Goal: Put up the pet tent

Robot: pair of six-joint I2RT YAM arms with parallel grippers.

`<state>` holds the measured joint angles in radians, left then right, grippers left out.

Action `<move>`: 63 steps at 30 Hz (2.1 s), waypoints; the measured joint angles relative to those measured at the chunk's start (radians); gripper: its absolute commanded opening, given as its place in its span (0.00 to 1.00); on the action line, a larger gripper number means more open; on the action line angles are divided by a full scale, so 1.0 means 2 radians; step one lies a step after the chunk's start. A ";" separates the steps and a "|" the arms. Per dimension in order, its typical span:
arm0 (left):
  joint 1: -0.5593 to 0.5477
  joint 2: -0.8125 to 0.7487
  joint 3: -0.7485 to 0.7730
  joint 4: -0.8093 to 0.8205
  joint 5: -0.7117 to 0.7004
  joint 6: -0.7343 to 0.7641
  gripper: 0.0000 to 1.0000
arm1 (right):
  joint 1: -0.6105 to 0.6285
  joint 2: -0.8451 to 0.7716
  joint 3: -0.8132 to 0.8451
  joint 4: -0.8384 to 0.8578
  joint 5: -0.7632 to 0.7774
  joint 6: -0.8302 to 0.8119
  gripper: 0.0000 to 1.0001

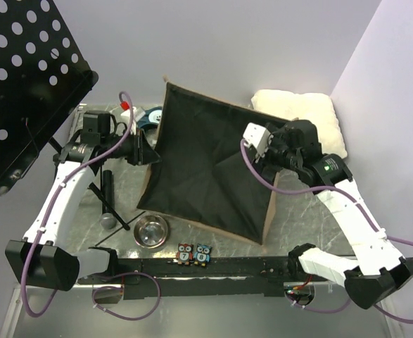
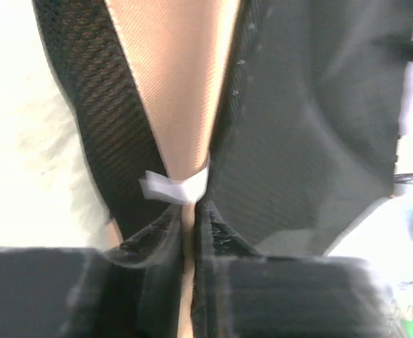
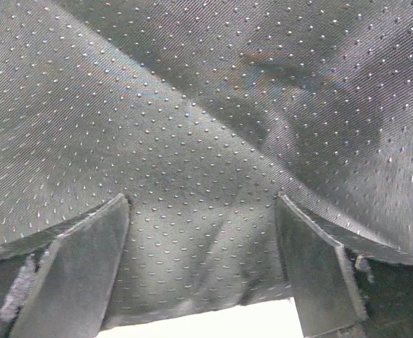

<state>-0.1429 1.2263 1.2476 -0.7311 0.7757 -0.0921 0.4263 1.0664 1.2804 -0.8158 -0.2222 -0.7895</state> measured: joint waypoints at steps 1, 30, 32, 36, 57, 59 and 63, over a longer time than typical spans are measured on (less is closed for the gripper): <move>-0.002 0.000 0.000 0.015 0.013 -0.023 0.01 | -0.005 0.002 0.000 0.004 -0.001 -0.002 0.97; -0.153 0.036 0.083 0.077 -0.039 -0.148 0.01 | 0.368 0.018 0.075 -0.037 -0.103 -0.153 1.00; -0.153 0.047 0.100 0.060 -0.011 -0.112 0.01 | 0.368 0.009 0.076 -0.034 -0.103 -0.157 1.00; -0.153 0.064 0.129 0.028 0.044 -0.047 0.01 | 0.368 -0.015 0.080 -0.036 -0.104 -0.169 1.00; -0.200 0.109 0.174 0.004 0.084 -0.026 0.01 | 0.434 0.076 0.071 0.017 -0.040 -0.157 1.00; -0.200 0.110 0.174 0.004 0.085 -0.026 0.01 | 0.434 0.081 0.061 0.032 -0.024 -0.148 1.00; -0.200 0.112 0.175 0.004 0.087 -0.025 0.01 | 0.433 0.081 0.025 0.065 0.012 -0.146 0.99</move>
<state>-0.5438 1.4509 1.5978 -0.7238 0.9504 -0.1429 1.2922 1.2282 1.3312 -0.6849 -0.1978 -1.0817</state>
